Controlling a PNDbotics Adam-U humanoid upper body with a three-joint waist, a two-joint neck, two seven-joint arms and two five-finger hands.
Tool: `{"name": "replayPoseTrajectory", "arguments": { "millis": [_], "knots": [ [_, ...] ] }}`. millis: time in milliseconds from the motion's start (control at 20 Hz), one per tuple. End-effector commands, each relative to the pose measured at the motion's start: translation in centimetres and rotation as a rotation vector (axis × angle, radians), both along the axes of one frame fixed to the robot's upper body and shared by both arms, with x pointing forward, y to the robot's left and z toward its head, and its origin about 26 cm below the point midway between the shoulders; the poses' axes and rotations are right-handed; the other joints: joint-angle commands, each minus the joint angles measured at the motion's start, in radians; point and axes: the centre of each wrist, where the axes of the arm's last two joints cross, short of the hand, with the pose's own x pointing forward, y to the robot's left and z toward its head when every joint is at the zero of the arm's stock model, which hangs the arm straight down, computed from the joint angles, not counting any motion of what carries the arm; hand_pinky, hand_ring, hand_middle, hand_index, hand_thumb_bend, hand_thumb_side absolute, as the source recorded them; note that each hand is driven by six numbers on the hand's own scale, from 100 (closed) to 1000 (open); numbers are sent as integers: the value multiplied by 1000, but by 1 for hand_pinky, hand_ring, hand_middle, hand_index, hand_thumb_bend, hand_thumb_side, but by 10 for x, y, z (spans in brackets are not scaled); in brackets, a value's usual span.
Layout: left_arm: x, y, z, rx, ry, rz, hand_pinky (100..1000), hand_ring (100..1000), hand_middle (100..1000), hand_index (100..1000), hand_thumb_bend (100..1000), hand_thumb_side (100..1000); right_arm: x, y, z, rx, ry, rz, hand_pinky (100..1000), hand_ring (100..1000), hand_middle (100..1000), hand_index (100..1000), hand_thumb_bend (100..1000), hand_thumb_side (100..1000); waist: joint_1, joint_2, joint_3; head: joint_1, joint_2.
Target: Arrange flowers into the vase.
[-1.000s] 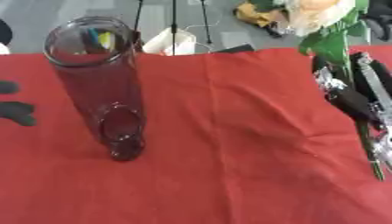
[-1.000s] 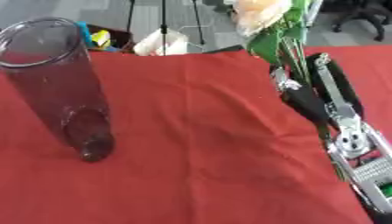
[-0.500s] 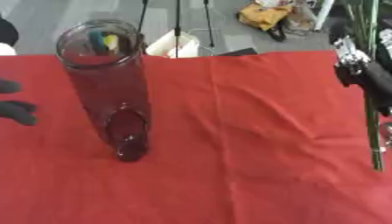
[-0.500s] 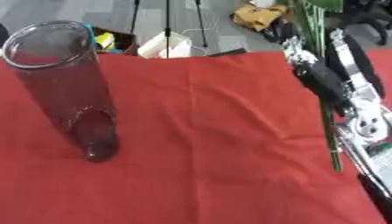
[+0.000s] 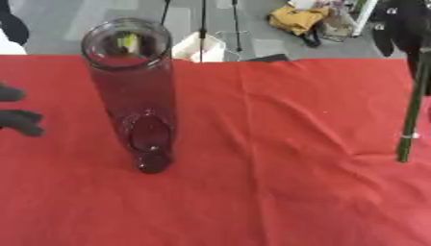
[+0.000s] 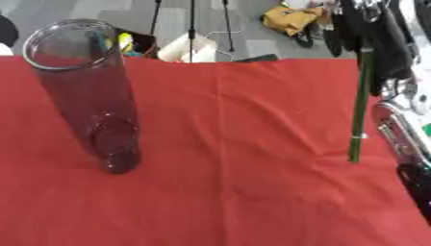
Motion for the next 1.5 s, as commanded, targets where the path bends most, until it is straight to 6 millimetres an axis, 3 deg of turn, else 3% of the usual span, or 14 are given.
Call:
{"name": "replayPoseTrajectory", "arguments": {
  "millis": [50,550,1200,1500],
  "knots": [
    [-4,0,4,21,-21,-14,621,474,650,787,126,1000,-10,1,20,-6,-41,37,100,100,100,100,100,609,-5,-32,6,-7,6],
    [-4,0,3,36,-9,-24,620,474,650,787,126,1000,-15,9,44,42,-73,127,100,100,100,100,100,602,-28,-51,46,-28,4],
    [-5,-1,1,66,-1,-45,620,459,649,786,123,1000,-8,12,75,110,-127,209,100,100,100,100,100,605,-60,-62,110,-80,-1],
    [-5,-2,1,82,-1,-60,620,453,648,786,121,1000,-7,16,91,158,-184,266,100,100,100,100,100,600,-76,-63,135,-125,-4]
  ]
}}
